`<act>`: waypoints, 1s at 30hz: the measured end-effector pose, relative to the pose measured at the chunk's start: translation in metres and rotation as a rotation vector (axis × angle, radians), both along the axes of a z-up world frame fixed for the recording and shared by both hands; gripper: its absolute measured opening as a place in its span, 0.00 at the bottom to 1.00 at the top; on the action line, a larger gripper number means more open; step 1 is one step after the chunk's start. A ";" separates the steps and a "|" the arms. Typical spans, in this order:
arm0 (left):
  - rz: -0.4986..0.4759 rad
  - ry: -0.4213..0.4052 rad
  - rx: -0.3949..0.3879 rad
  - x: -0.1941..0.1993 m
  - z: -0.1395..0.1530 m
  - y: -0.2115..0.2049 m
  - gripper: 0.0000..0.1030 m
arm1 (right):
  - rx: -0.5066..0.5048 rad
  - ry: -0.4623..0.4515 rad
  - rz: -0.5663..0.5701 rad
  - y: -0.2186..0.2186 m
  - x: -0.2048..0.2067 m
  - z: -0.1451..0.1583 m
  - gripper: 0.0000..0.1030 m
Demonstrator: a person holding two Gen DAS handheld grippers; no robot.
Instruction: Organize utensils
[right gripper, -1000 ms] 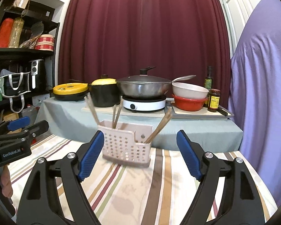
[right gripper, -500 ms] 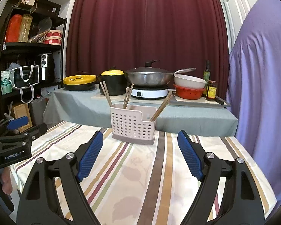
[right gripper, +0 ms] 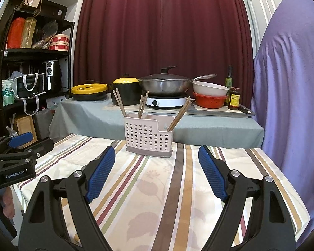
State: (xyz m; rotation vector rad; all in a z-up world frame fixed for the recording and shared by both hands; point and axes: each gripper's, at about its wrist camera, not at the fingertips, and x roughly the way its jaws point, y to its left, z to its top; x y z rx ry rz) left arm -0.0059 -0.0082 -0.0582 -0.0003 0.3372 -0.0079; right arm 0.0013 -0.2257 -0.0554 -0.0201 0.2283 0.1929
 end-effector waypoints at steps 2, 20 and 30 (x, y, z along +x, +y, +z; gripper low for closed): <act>-0.003 -0.004 0.000 -0.002 0.000 0.000 0.77 | -0.002 -0.003 0.000 0.000 -0.002 0.000 0.78; -0.017 -0.005 0.000 -0.006 0.000 -0.003 0.77 | -0.004 -0.010 -0.001 0.000 -0.006 0.000 0.78; -0.018 -0.005 -0.001 -0.006 0.001 -0.005 0.77 | -0.004 -0.009 -0.001 0.000 -0.007 -0.001 0.78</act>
